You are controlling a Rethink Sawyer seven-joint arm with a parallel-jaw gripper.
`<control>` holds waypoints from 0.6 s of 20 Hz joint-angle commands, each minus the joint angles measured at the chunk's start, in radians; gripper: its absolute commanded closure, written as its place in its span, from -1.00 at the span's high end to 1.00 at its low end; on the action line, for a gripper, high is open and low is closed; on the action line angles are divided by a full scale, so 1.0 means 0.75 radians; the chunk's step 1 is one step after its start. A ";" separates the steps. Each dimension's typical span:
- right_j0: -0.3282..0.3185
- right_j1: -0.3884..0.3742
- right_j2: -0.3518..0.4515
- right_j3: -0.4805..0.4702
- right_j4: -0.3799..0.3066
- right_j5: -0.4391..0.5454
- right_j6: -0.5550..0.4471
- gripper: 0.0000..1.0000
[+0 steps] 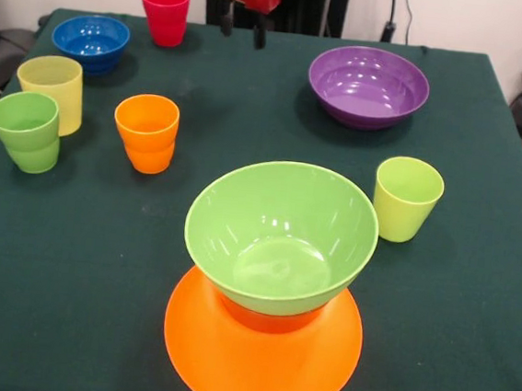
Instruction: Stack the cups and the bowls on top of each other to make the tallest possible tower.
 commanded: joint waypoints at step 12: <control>0.251 0.201 -0.124 0.127 0.024 -0.393 0.199 1.00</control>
